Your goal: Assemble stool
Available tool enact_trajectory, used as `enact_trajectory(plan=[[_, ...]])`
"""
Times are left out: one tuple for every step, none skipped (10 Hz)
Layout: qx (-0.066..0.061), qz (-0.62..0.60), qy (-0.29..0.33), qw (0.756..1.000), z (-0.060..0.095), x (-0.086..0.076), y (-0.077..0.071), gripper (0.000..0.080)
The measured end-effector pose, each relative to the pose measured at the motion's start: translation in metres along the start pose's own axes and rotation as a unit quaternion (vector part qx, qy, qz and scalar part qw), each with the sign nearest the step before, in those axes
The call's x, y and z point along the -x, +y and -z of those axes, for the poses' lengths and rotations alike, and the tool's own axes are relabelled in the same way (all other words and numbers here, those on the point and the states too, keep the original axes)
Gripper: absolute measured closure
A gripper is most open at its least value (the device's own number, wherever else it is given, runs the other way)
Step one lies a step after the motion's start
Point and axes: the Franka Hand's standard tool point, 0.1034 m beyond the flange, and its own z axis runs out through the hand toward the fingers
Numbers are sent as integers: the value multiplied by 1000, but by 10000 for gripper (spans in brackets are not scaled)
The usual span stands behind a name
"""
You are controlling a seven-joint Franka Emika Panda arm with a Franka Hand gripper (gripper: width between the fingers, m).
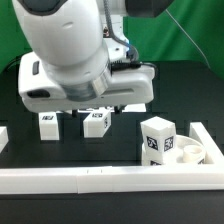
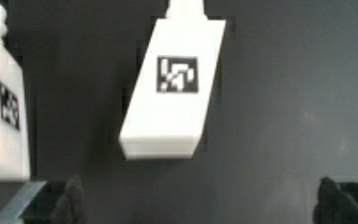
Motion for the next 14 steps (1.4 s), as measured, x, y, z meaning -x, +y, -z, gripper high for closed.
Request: enact_trajectory(plan=[[-1,-1,-24,1000,-4,-3,2,151],[-2,-1,-36,999,-5,-5,2,151],[-1,-3,-33,999,-6,-6,3,151],[-2,-26,-45,999,-17,-8,7,151],[-2,-49,-58,997,-28,-11,11,151],[-2,-54,-59,997,-30,-12,11,151],[-2,-53,-58,997,-29,-12,11,151],[-2,-54,-59,997,-30,-11,11,151],[-2,-54,-60,997,-30,-11,11,151],[-3,-53,-59,997,-33,-13,11,151],[-3,-53,-62,997,-42,-15,10,151],[-2,-51,-67,996,-49,-18,7,151],[0,-49,-66,997,-54,-21,4,151],[0,-49,-67,997,-56,-21,4,151]])
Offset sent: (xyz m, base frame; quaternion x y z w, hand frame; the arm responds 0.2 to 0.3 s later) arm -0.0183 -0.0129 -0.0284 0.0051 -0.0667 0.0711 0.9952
